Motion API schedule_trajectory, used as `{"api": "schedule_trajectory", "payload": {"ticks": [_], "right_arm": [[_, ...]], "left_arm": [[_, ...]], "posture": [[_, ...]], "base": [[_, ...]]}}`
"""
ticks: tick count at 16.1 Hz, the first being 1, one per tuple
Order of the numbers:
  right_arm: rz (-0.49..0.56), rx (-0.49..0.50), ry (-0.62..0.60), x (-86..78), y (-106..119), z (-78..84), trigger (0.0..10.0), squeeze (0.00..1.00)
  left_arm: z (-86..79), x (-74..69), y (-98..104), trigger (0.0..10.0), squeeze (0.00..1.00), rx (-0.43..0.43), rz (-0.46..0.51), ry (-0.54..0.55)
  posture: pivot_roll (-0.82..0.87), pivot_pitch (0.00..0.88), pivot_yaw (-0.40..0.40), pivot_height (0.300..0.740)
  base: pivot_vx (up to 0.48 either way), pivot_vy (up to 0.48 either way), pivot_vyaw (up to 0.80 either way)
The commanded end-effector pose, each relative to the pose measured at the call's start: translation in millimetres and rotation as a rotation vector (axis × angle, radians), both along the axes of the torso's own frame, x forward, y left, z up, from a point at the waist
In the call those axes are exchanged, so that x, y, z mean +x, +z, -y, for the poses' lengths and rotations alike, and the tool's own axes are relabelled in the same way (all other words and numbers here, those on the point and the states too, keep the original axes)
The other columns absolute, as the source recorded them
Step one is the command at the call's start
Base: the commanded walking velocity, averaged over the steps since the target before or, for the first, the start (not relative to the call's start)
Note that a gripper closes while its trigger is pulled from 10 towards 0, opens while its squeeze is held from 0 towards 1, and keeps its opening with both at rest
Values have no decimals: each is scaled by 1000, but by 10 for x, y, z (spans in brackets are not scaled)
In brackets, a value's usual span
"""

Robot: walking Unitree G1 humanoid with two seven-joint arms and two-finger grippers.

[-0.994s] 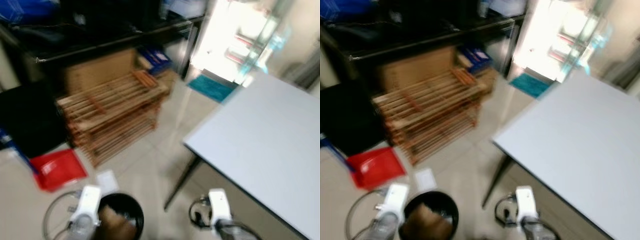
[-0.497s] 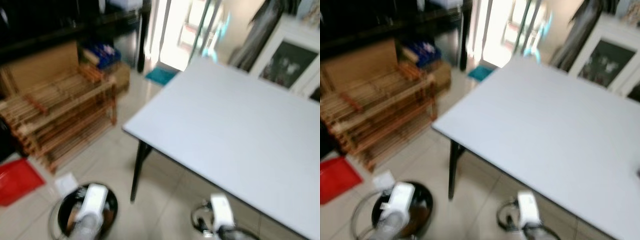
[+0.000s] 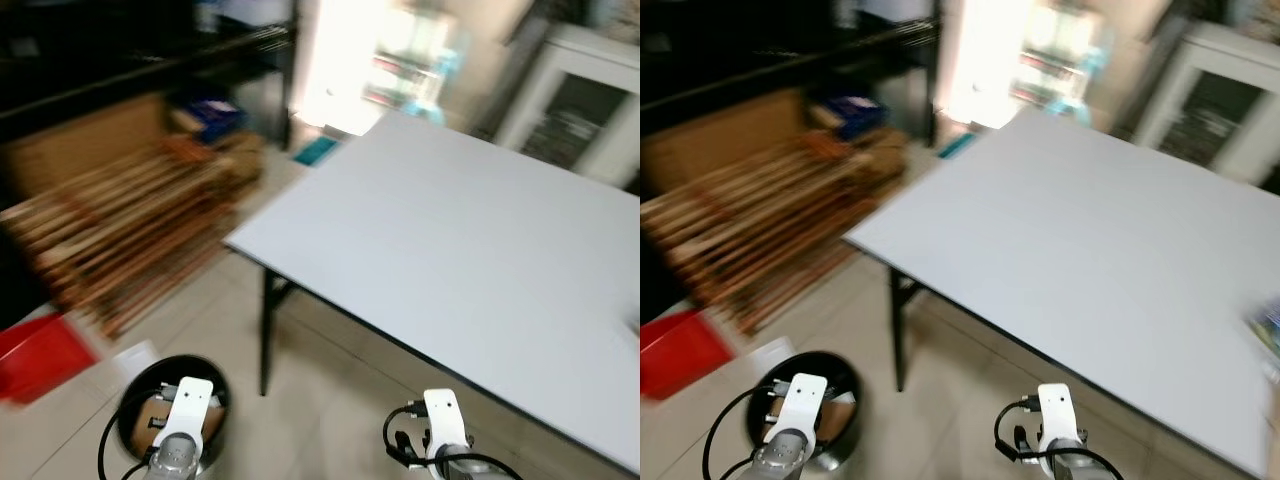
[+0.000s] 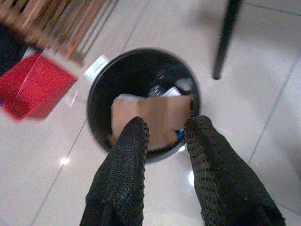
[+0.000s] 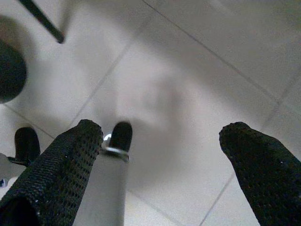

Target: Picking trash to rubbish bin

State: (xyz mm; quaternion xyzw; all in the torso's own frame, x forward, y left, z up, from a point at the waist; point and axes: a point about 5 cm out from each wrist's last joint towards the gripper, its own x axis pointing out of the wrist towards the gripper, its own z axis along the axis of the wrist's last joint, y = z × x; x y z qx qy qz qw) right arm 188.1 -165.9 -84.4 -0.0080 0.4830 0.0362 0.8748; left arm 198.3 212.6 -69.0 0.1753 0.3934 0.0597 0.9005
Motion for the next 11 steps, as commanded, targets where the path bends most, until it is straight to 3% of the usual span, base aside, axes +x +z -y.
{"api": "schedule_trajectory", "payload": {"ticks": [1, 11], "right_arm": [[-22, -19, 7, -42, -19, 45, 10000, 0], [-51, -31, 28, -93, -44, 50, 10000, 0]], "left_arm": [[59, 44, 12, 10000, 0, -9, 7, -17], [77, 35, 4, 10000, 0, -5, 3, -29]], "posture": [[-23, 52, -133, 740], [-25, 56, -136, 740]], "base": [[0, 0, -763], [0, 0, -764]]}}
